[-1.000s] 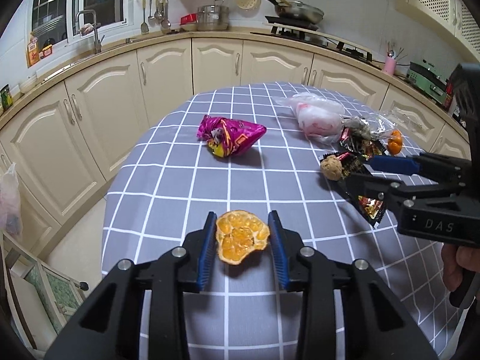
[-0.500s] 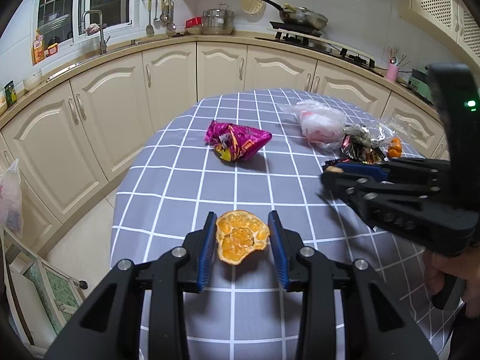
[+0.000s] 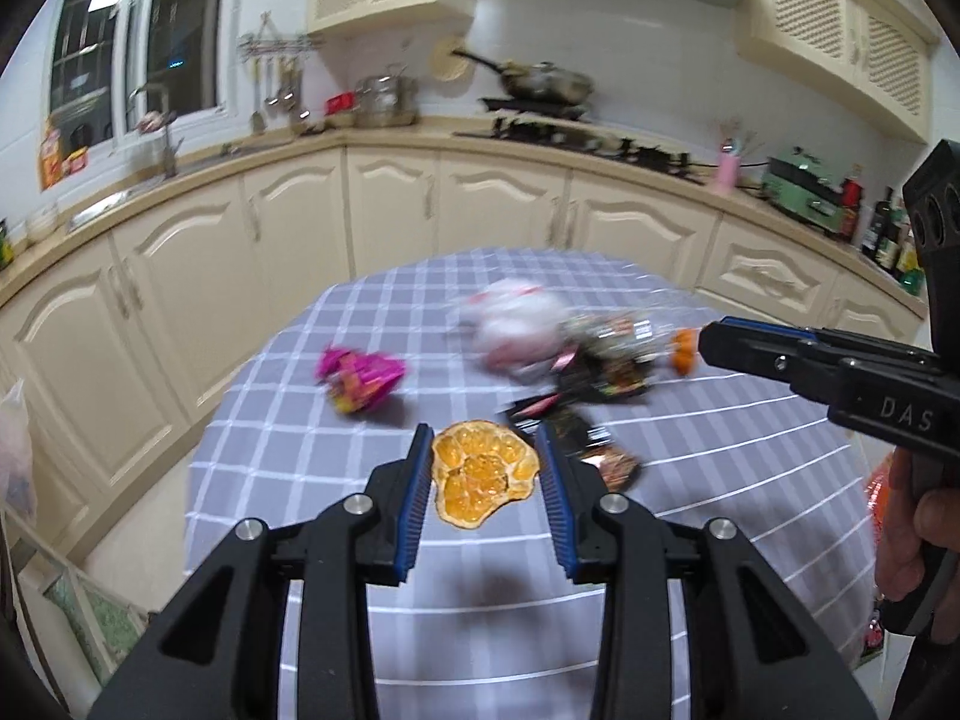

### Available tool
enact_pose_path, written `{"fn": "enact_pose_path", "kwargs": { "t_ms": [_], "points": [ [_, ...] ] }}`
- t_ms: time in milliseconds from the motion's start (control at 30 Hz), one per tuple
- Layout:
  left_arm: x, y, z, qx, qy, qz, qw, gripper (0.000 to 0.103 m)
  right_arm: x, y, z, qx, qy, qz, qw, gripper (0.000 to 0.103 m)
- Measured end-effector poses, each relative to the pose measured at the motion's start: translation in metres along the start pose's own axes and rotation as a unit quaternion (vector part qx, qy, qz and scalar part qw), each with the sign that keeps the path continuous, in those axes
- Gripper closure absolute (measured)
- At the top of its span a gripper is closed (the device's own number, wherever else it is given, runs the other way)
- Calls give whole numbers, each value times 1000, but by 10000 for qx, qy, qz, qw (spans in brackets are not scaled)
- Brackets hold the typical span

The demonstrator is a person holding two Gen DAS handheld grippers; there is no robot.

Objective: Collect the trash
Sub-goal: 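Grasp the dried orange peel with the left tool while the right tool grasps the brown nut, then carry the peel and nut to the blue bin and open both tools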

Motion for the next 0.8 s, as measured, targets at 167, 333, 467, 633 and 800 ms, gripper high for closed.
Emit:
{"fn": "enact_pose_path", "kwargs": {
  "t_ms": [167, 333, 467, 633, 800],
  "points": [
    [10, -13, 60, -372, 399, 182, 9983, 69, 54, 19, 46, -456, 258, 339, 9981, 79],
    [13, -21, 129, -825, 830, 235, 9929, 69, 106, 50, 101, -981, 652, 613, 9911, 79],
    [10, -19, 188, -1222, 1166, 182, 9855, 69, 149, 90, 154, -1488, 1111, 720, 9800, 79],
    [-4, -7, 272, -1734, 1725, -41, 9696, 69, 199, 155, 220, -2284, 1658, 799, 9560, 79],
    [-21, 20, 357, -2296, 2176, -309, 9482, 69, 223, 228, 278, -3081, 2143, 584, 9251, 79]
  ]
}}
Point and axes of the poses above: each gripper's, at about its wrist camera, not at the fingertips, and x roughly against the way its jaws point, z to its right, y to its underside, the point moved 4 cm from there along -x, roughly the way its jaws point, and after that the axes turned 11 degrees about -z, right-handed, at the moved point
